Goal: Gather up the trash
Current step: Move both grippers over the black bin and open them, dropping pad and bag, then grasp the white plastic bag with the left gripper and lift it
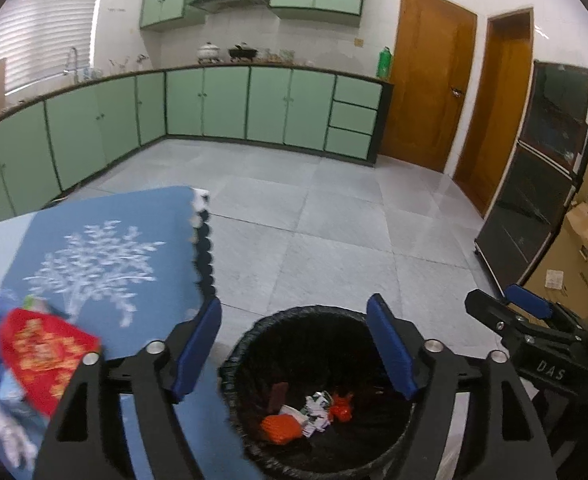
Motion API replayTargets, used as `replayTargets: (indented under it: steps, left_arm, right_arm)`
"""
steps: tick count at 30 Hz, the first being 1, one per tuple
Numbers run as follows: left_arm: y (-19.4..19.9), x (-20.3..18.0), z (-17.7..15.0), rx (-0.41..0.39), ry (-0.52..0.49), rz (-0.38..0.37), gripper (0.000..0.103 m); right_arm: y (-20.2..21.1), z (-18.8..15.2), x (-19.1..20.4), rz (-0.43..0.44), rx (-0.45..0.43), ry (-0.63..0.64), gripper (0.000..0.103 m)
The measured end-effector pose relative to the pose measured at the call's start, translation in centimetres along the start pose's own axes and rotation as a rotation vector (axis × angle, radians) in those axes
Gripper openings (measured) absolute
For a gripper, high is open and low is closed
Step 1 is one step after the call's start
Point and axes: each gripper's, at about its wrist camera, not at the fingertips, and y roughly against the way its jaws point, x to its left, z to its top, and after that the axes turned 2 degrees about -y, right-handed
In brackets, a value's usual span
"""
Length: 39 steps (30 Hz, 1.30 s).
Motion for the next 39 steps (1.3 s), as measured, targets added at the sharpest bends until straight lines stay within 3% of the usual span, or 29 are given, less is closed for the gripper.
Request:
replayTargets:
  steps: [14,22,30,39]
  left_arm:
    - [11.5,9.8,-3.3,-0.085,0.091,0.245,0.081]
    - [14.9,16.1,-5.7,-0.086,0.156,0.393,0.081]
    - [15.2,20.5,-7.9,-0.049,0.216,0.450,0.081]
    - [13.6,21.8,-8.5,-0.021,0.239,0.434,0.081]
  right_arm:
    - [2.4,-0.3,10.9,0.153,-0.022,0.076,0.094]
    - [1.8,-1.3,18.1,0.246,0.002,0.150,0.094]
    - [0.5,-2.7,24.2,0.290,0.040,0.246,0.094]
    - [-0.6,-3.0,25.5,0.272,0.047,0.279,0.094]
